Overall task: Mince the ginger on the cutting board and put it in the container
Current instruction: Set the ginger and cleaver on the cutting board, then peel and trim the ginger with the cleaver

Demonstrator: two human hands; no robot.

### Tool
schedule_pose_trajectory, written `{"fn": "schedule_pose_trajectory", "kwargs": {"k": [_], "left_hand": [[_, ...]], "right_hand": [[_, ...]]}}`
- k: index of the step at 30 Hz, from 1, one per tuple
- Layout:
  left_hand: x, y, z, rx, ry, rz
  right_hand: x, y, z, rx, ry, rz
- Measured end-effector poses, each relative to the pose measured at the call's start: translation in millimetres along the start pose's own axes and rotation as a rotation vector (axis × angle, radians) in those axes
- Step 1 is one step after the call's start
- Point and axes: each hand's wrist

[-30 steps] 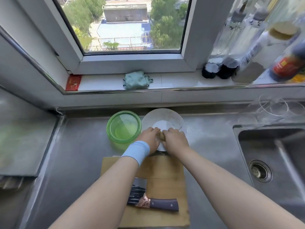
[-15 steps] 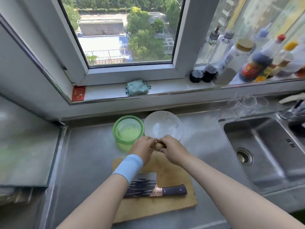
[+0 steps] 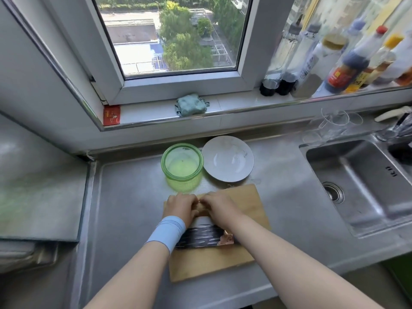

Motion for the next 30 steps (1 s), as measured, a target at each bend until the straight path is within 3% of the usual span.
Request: {"fn": "schedule_pose_trajectory", "kwargs": {"k": [4,7,13,16,20,23,27,30], "left_hand": [[1.1,-0.5,3.2,0.043,-0.05,0.102],[-1.1,-0.2,-0.3,0.029,-0.031,0.018],[-2.8,-14.2,-23.5,-0.088,-0.236,-0.318],[-2.1,-21.1,-36.8,-0.088,-0.277,-0.345],[-11.1,-26.7,-53.1,-0.084,-0.454,-0.375],[-25.8,-26.0,-67.1,-0.113,-0.69,-0.379],[-39.3,-15.8,-74.9,-0.301,-0.907,-0.67],[-34.5,-7.4,-74.4,-0.489,-0.849,-0.853]], "right_hand": [[0.2,-10.9,-13.0,-0.036,-0.084,0.036],[-3.2,-22.2,-37.2,0.032,-0.099,0.04],[-3.2,-40.7,-91.5,0.019,0.142,-0.089],[0.1,-42.7,-99.5,0.021,0.214,-0.17],[-0.1,-49.8,-100.9,-0.02,0.231,-0.148],[-13.6,-57.7,-108.8,-0.048,0.17,-0.196],[-36.9,-74.9,-127.3,-0.092,0.076,-0.225],[-46.3,-83.3,-140.1,0.012,0.018,-0.11]]}}
Point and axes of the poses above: each hand's wrist, its own z-axis towards the middle knuckle, its own x-axis out of the palm, y = z × x, and after that the axes turned 12 degrees about y, right-handed
